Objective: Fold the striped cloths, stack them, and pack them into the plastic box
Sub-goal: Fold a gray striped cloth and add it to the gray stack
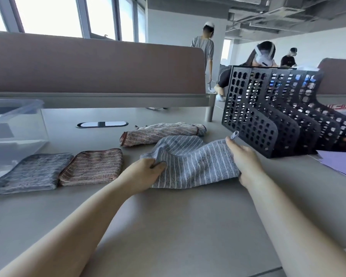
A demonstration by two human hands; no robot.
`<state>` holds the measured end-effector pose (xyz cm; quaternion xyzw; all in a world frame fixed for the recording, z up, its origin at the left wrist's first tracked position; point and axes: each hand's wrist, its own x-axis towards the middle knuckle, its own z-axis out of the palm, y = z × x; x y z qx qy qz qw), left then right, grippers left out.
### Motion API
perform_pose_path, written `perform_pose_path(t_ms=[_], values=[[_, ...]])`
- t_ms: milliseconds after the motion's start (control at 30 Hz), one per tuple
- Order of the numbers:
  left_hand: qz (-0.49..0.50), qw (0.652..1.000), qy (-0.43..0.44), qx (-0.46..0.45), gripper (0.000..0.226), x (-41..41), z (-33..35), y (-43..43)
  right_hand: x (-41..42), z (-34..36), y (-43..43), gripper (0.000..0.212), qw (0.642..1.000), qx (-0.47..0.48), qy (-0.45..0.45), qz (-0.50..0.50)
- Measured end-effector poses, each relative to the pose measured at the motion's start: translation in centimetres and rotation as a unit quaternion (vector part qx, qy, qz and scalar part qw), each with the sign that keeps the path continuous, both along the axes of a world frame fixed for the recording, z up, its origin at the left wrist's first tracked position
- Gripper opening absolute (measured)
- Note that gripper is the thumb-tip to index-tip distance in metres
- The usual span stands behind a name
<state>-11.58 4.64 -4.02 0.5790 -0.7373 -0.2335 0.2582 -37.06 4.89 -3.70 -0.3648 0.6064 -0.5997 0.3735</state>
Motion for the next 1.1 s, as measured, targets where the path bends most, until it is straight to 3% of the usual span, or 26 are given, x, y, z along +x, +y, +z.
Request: perform_pose_path(t_ms=[33,100,200,333,400,433,500,567,600,700,767,833,900,967,1100], values=[[0.001,0.999,0.039,0.02,0.042,-0.1,0.3,0.1,-0.3,0.1,-0.1,0.068,1.0,-0.007,-0.022,0.008],[-0.006,0.993,0.107,0.053,0.04,0.1,0.7,0.3,0.0,0.9,0.4,0.044,0.997,-0.031,-0.068,0.019],[-0.053,0.991,0.097,0.07,0.032,-0.3,0.2,0.5,0.4,1.1,0.6,0.01,0.988,-0.077,-0.122,0.049],[-0.102,0.991,-0.072,0.047,0.039,-1.5,-0.7,0.1,0.2,1.5,0.9,0.011,0.957,-0.159,-0.227,0.088],[-0.095,0.992,-0.079,0.017,0.038,-1.6,-0.9,-0.5,0.0,1.7,1.2,0.009,0.943,-0.178,-0.257,0.115],[-0.079,0.995,-0.067,0.001,0.035,-1.5,-0.8,-0.6,0.0,1.7,1.2,0.021,0.941,-0.177,-0.259,0.129],[-0.044,0.997,0.061,0.03,0.032,-1.1,-0.2,-0.4,0.2,1.6,1.3,0.047,0.936,-0.173,-0.265,0.154],[-0.058,0.952,0.272,0.131,0.02,-0.7,0.6,0.0,0.2,1.6,1.2,0.052,0.926,-0.175,-0.287,0.172],[-0.069,0.924,0.337,0.166,0.016,-0.4,0.8,0.0,0.2,1.7,1.1,0.047,0.921,-0.172,-0.3,0.182],[-0.088,0.893,0.397,0.194,0.028,0.2,0.7,-0.3,0.6,1.6,1.0,0.035,0.928,-0.132,-0.271,0.218],[-0.104,0.92,0.342,0.159,0.038,-0.2,0.7,0.1,1.2,1.2,0.8,0.023,0.949,-0.107,-0.215,0.206],[-0.104,0.963,0.225,0.102,0.045,-0.7,0.8,0.3,1.3,1.0,0.6,0.017,0.962,-0.094,-0.186,0.175],[-0.119,0.993,-0.016,0.01,0.041,-1.4,1.0,0.0,1.1,1.3,0.8,0.022,0.958,-0.097,-0.206,0.175],[-0.138,0.972,-0.184,-0.047,0.045,-1.9,0.9,-0.2,1.0,1.6,1.0,0.022,0.947,-0.11,-0.246,0.173],[-0.091,0.971,-0.218,-0.038,0.052,-2.0,-0.4,-0.8,0.1,2.1,1.3,0.026,0.92,-0.172,-0.339,0.097]])
